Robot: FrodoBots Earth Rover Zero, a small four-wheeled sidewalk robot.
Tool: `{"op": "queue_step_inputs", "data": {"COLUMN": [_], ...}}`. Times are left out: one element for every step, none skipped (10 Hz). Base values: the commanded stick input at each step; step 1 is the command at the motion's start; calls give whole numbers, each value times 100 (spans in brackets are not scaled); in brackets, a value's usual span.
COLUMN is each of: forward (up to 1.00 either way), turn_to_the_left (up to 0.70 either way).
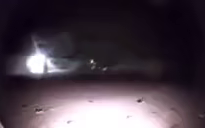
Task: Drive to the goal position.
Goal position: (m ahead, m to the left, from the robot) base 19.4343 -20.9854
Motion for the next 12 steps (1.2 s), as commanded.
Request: {"op": "queue_step_inputs", "data": {"forward": [100,100,100,100,100,100,100,100,100,100,100,100], "turn_to_the_left": [-27,-27,-27,-27,-27,-27,-27,-27,-27,-27,-27,-27]}}
